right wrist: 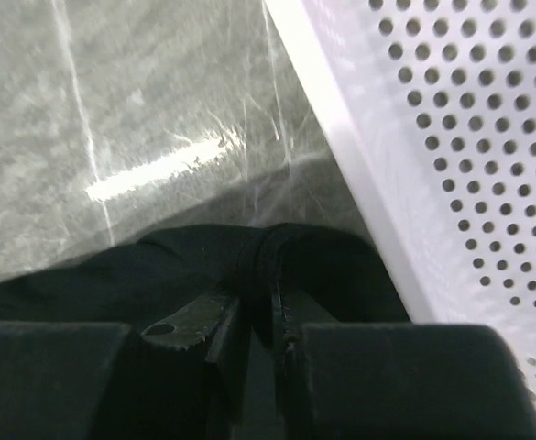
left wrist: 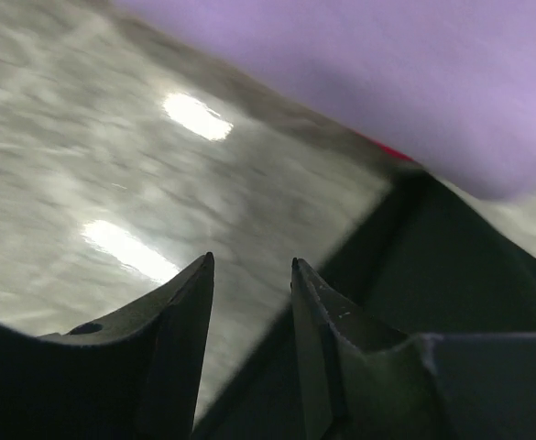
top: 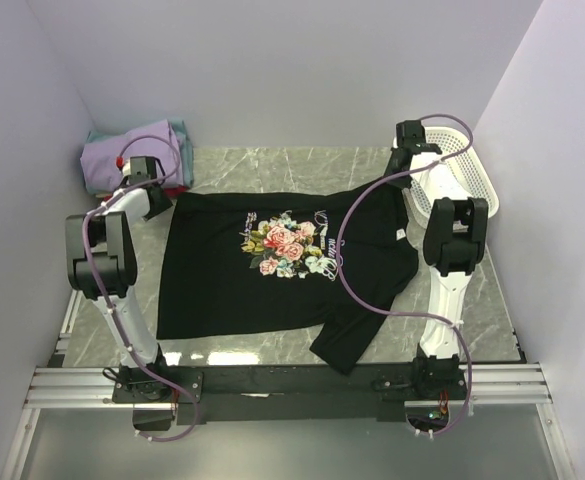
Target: Fold and stack the t-shirts
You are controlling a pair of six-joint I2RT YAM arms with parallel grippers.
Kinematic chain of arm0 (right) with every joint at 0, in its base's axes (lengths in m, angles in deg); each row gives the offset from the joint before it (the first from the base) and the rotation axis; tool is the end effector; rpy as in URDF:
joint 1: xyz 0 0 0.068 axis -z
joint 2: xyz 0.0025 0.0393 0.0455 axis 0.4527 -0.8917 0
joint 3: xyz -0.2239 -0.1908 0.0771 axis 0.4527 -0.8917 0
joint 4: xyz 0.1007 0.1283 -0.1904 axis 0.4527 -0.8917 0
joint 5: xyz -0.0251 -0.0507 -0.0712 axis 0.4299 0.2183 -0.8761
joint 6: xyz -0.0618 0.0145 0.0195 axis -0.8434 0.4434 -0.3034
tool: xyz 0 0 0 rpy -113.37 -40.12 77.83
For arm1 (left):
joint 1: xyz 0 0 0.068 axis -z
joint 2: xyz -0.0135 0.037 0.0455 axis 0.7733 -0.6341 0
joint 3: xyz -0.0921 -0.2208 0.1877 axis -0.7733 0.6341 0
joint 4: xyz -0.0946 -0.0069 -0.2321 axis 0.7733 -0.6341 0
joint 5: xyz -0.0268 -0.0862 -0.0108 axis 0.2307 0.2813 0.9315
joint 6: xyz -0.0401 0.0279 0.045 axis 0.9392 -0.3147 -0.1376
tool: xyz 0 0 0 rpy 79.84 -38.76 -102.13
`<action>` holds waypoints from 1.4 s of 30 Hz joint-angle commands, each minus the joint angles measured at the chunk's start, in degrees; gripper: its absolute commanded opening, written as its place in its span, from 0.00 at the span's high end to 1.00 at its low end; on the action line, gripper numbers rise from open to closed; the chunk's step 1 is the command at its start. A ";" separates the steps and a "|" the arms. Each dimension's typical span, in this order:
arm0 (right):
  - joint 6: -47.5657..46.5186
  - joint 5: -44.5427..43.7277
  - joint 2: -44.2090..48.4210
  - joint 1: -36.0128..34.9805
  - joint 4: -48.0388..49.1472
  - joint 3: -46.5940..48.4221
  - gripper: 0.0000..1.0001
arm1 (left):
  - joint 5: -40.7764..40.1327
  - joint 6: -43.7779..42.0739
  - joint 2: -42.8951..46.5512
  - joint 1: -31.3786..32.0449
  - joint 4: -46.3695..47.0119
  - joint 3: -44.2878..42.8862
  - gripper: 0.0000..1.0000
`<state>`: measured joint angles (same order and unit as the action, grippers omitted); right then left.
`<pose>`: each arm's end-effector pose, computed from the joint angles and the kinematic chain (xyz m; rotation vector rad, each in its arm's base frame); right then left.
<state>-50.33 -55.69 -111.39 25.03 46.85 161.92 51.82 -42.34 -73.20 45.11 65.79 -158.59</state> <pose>0.5117 0.0127 0.2428 0.4335 2.4683 0.0567 0.4360 0.0567 0.2077 -0.8173 2.2641 0.1583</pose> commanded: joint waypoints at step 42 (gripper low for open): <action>-0.67 4.16 3.87 0.48 2.78 -3.38 0.79 | 4.98 5.76 -2.08 6.60 8.83 0.90 0.55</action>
<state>-50.55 -51.43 -111.13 25.09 48.62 158.73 57.90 -36.16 -75.17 51.55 74.51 -154.77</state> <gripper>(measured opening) 0.210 0.448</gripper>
